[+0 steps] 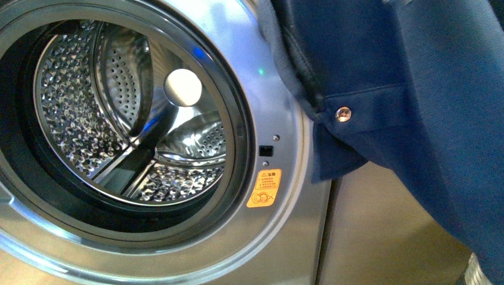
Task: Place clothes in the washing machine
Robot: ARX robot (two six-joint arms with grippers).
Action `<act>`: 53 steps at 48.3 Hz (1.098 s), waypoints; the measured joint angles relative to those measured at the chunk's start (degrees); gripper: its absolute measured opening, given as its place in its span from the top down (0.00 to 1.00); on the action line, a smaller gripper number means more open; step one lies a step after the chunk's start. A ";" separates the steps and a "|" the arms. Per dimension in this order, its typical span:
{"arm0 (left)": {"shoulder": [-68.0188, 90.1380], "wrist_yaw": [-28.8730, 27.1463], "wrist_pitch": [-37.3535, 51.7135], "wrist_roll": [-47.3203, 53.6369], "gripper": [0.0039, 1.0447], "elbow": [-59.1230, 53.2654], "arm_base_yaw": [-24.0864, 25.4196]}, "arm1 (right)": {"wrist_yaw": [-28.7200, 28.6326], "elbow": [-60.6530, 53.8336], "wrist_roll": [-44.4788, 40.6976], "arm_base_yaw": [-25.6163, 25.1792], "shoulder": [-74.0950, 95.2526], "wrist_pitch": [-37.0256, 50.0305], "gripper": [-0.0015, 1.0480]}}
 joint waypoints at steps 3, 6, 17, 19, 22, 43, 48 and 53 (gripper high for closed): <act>0.00 0.00 0.00 -0.02 0.06 0.00 0.00 | 0.00 0.00 -0.02 0.37 0.00 0.00 0.97; 0.00 0.00 0.00 0.00 0.06 0.00 0.00 | 0.07 0.00 -0.17 0.68 0.00 0.00 0.97; 0.00 0.00 0.00 0.00 0.06 0.00 0.00 | 0.17 0.00 -0.59 0.70 0.00 -0.07 0.97; 0.00 0.00 0.00 0.00 0.06 0.00 0.00 | 0.17 0.00 -0.59 0.61 0.00 -0.07 0.97; 0.00 0.02 0.00 0.00 0.06 0.00 0.00 | 0.20 0.00 -0.57 0.22 0.00 -0.07 0.97; 0.00 0.00 0.00 -0.02 0.06 0.00 0.00 | 0.24 0.00 -0.55 -0.37 0.00 -0.07 0.97; 0.00 0.00 0.00 0.00 0.06 0.00 0.00 | 0.22 0.00 -0.55 -0.37 0.00 -0.07 0.97; 0.00 0.00 0.00 0.00 0.06 0.00 0.00 | 0.24 0.00 -0.55 -0.37 0.00 -0.07 0.97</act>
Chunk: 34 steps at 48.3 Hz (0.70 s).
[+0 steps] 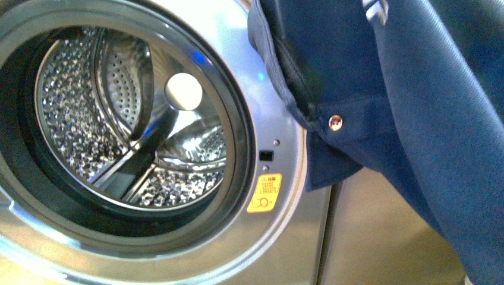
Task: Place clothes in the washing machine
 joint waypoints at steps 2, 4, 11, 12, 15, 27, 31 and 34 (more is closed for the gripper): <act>0.00 0.00 0.00 0.00 0.06 0.00 0.00 | 0.00 0.00 0.00 0.00 0.00 0.00 0.97; 0.00 0.00 0.00 0.00 0.06 0.00 0.00 | 0.00 0.00 0.00 0.00 0.00 0.00 0.97; 0.00 0.00 0.00 0.00 0.06 0.00 0.00 | 0.00 0.00 0.00 0.00 0.00 0.00 0.97; 0.02 0.09 0.00 -0.04 0.06 0.00 0.00 | 0.00 0.00 0.00 0.00 0.00 0.00 0.97; 1.64 9.60 0.55 -2.36 0.06 0.11 2.99 | 0.00 0.00 0.00 0.00 0.00 0.00 0.97; 19.52 33.92 19.04 -5.05 0.06 4.68 12.07 | 0.15 0.00 0.00 -0.04 0.00 0.00 0.97; 27.87 34.80 26.82 -4.92 0.06 8.24 12.28 | 0.15 0.00 0.00 -0.04 0.00 0.00 0.97; 32.41 34.86 30.51 -4.81 0.06 10.38 12.22 | 0.15 0.00 0.00 -0.04 0.00 0.00 0.97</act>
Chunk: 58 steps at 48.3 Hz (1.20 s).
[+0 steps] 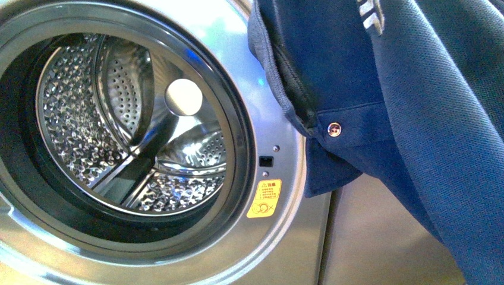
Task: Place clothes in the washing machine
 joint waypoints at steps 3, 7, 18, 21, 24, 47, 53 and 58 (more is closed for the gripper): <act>3.17 0.33 1.92 0.02 0.06 2.01 -0.39 | 0.00 0.00 0.00 0.00 0.00 0.00 0.97; 7.45 0.46 3.80 0.39 0.06 5.35 -1.68 | 0.00 0.00 0.00 0.00 0.00 0.00 0.97; 22.14 6.67 11.34 2.62 0.06 16.06 -6.10 | 0.00 0.00 0.00 0.00 0.00 0.00 0.97; 26.47 9.11 14.84 2.75 0.06 18.58 -6.93 | 0.00 0.00 0.00 0.00 0.00 0.00 0.97; 29.11 10.34 17.20 2.56 0.06 19.91 -7.56 | 0.00 0.00 0.00 0.00 0.00 0.00 0.97; 38.91 23.89 27.58 -3.58 0.06 26.62 -17.18 | 0.00 0.00 0.00 0.00 0.00 0.00 0.97; 42.25 21.92 28.06 -5.70 0.06 29.75 -18.91 | 0.00 0.00 0.00 0.00 0.00 0.00 0.97; 44.85 18.45 25.75 -5.53 0.06 32.57 -20.24 | 0.00 0.00 0.00 0.00 0.00 0.00 0.97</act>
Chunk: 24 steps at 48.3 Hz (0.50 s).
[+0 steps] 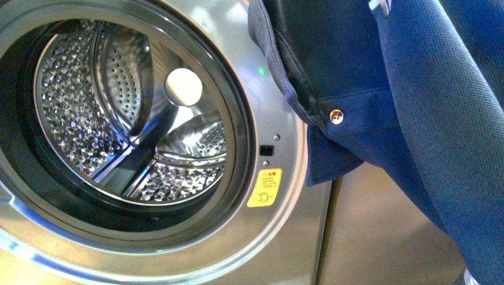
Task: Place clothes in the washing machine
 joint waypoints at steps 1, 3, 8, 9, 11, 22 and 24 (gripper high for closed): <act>0.63 -0.96 -0.55 0.17 0.06 0.57 -0.33 | 0.00 0.00 0.00 0.00 0.00 0.00 0.97; 1.57 -2.47 -1.40 0.37 0.06 1.44 -0.87 | 0.00 0.00 0.00 0.00 0.00 0.00 0.97; 3.85 -5.27 -2.54 0.37 0.06 3.61 -3.76 | 0.00 0.00 0.00 0.00 0.00 0.00 0.97; 3.93 -5.18 -2.56 0.37 0.06 3.74 -4.46 | 0.00 0.00 0.00 0.00 0.00 0.00 0.97; 3.93 -5.14 -2.56 0.39 0.06 3.76 -5.18 | 0.00 0.00 0.00 0.00 0.00 0.00 0.97; 3.93 -3.74 -4.00 2.25 0.06 3.85 -10.01 | 0.00 0.00 0.00 0.00 0.00 0.00 0.97; 4.13 -4.15 -5.53 3.39 0.06 4.02 -11.32 | 0.00 0.00 0.00 0.00 0.00 0.00 0.97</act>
